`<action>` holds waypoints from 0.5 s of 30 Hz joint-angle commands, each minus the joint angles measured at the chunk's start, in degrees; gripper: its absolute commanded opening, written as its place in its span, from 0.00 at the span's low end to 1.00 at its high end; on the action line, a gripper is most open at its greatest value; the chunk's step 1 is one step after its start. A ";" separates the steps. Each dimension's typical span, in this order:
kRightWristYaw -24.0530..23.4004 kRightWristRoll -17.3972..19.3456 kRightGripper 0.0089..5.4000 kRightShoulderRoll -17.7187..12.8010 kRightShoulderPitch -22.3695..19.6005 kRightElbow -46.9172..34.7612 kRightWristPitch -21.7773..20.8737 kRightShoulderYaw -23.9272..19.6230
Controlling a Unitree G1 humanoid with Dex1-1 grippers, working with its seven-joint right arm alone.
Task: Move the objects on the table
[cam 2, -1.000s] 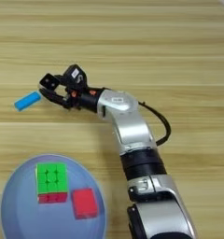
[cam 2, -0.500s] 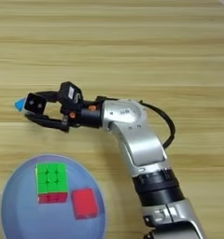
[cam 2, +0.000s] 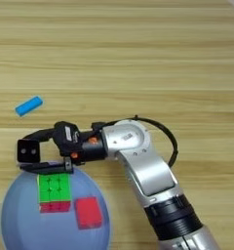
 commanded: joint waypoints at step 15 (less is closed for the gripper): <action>7.16 -3.91 0.46 -5.72 -3.28 -4.20 -8.13 7.45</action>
